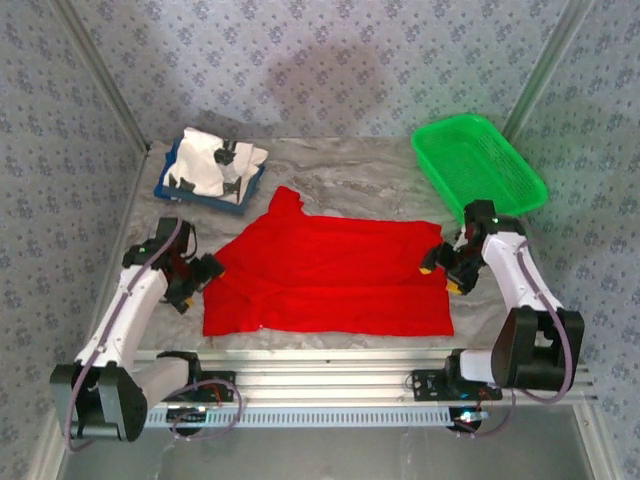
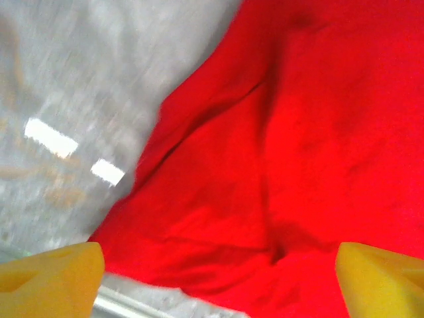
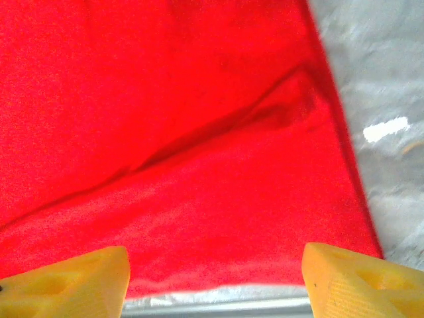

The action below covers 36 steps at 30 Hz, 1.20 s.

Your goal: Fold and stack the t-shirts

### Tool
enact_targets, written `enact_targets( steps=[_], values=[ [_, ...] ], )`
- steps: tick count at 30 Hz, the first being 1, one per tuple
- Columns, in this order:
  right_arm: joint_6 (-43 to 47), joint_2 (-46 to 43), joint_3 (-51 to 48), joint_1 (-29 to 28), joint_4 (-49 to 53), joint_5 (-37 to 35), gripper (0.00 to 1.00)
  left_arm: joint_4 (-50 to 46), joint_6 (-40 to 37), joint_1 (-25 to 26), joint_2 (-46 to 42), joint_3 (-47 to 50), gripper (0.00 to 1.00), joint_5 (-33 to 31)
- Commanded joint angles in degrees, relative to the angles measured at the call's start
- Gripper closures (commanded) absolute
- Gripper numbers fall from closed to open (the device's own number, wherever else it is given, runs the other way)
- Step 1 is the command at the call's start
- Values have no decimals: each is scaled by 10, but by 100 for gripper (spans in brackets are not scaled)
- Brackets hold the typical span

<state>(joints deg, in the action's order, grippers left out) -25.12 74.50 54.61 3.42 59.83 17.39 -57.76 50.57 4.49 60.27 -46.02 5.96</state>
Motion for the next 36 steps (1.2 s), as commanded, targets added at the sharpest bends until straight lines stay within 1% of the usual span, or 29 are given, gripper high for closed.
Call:
enact_targets(
  steps=[1,5,9,11,14,16,17,20,21,23,25,27,31,33,36],
  values=[
    [-10,-16,-28,-10,51,29,29,-40,47,-4,-21,37,17,24],
    [-12,-2,-47,-11,22,40,29,-22,49,-4,2,65,32,20],
    [-29,35,-60,-25,-29,64,30,12,55,-2,37,93,46,22],
    [-43,50,-64,-33,-47,70,31,32,62,-2,52,107,50,26],
    [-77,60,-79,-36,-90,75,31,71,81,4,72,125,53,38],
    [-102,65,-91,-37,-118,80,31,92,92,5,85,137,57,42],
    [-118,68,-101,-36,-134,78,31,102,99,5,93,146,59,42],
    [-156,83,-123,-33,-173,43,32,126,116,1,104,170,69,25],
    [-163,90,-125,-34,-182,30,32,129,118,-3,105,176,73,16],
    [-168,104,-120,-34,-180,1,33,128,118,-17,103,181,78,2],
    [-165,123,-111,-34,-179,-40,33,123,113,-38,98,182,80,-15],
    [-159,143,-103,-34,-176,-65,34,121,103,-57,98,177,80,-25],
    [-146,177,-87,-40,-171,-110,34,103,69,-68,127,151,81,-51],
    [-140,189,-84,-41,-166,-121,34,96,59,-72,135,149,81,-62],
    [-138,190,-81,-41,-165,-110,34,83,54,-75,125,144,81,-72]
  ],
)
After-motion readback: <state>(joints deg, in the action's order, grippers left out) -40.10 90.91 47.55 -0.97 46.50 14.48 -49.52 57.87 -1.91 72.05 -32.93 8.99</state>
